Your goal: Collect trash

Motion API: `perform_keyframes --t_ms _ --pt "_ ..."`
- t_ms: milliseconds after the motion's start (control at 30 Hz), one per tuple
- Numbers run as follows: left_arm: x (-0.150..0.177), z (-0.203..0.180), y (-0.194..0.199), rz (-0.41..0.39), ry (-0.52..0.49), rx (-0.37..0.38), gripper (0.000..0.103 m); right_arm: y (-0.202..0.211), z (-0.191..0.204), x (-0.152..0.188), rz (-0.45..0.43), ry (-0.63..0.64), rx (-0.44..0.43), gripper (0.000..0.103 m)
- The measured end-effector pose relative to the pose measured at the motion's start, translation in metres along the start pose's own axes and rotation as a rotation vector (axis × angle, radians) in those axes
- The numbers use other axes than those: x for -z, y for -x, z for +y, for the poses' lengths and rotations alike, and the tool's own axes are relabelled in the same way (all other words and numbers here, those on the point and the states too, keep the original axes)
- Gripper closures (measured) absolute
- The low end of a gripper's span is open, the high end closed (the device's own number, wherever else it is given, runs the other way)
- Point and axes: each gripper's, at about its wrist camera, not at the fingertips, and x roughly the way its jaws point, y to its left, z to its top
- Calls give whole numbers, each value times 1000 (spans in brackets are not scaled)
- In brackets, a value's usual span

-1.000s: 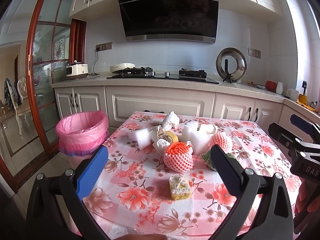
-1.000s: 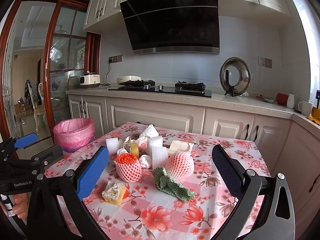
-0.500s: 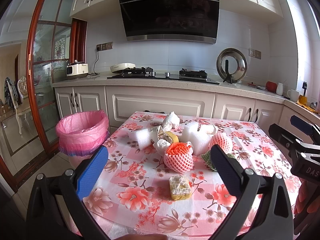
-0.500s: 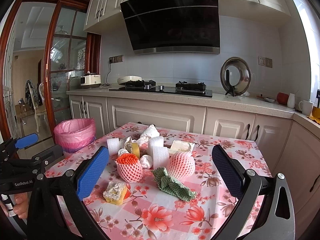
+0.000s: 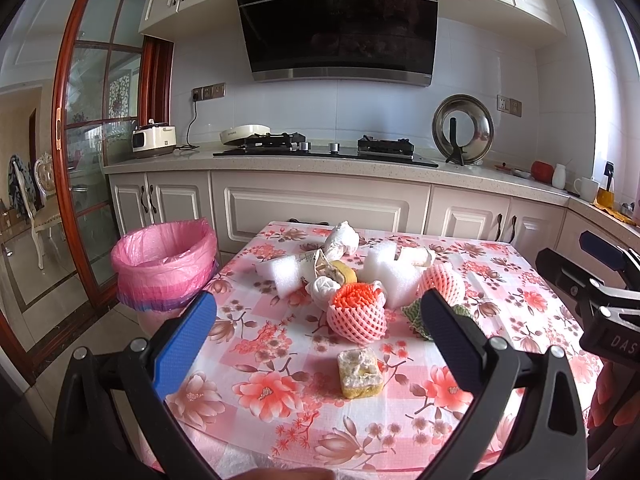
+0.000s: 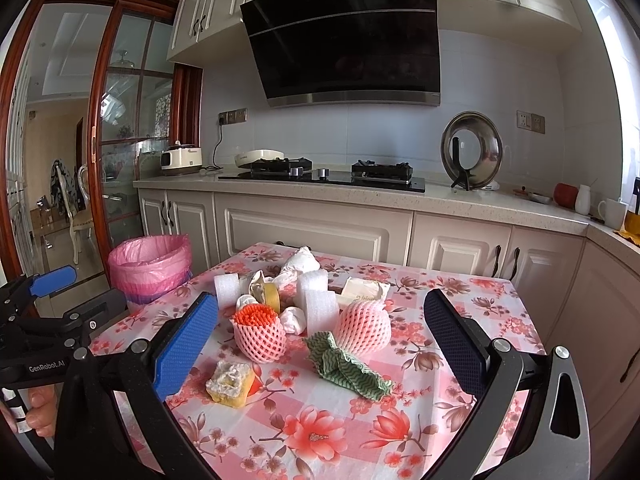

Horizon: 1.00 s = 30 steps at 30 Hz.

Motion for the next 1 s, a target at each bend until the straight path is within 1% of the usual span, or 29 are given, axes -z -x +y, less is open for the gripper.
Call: perform_keyframes --t_ms 100,200,233,367,467,533,600,633,700,733,833,900,1000 --pt "-1 1 -2 15 7 -3 4 -1 -1 3 6 -9 0 7" --pt "-1 5 -11 47 19 1 4 -7 -5 10 36 -25 6 7" --pt "-1 5 -15 59 9 -12 4 -9 -6 12 45 -29 6 7" --pt "-3 9 -33 90 -22 -8 4 -27 -16 23 106 -48 16 7" --pt "-3 12 -57 116 -33 -9 4 -48 -22 33 162 -26 52 7" --pt "-1 16 -81 159 -38 -10 4 -67 -25 43 205 -3 79 7" --pt "3 24 -111 255 -9 35 4 -85 -32 52 251 -2 80 7" --pt "6 27 -121 282 7 42 4 -92 -35 55 269 -10 76 7" --pt "16 34 -142 333 27 24 5 -113 -42 65 322 -33 65 7" --pt "20 36 -149 348 25 23 5 -119 -44 67 335 -35 60 7" --pt "35 35 -164 406 13 74 5 -146 -46 76 395 -21 61 7" --pt "44 30 -171 431 4 107 5 -162 -46 80 425 -23 43 7" --pt "58 12 -182 477 -42 143 5 -176 -45 83 449 -17 40 7"
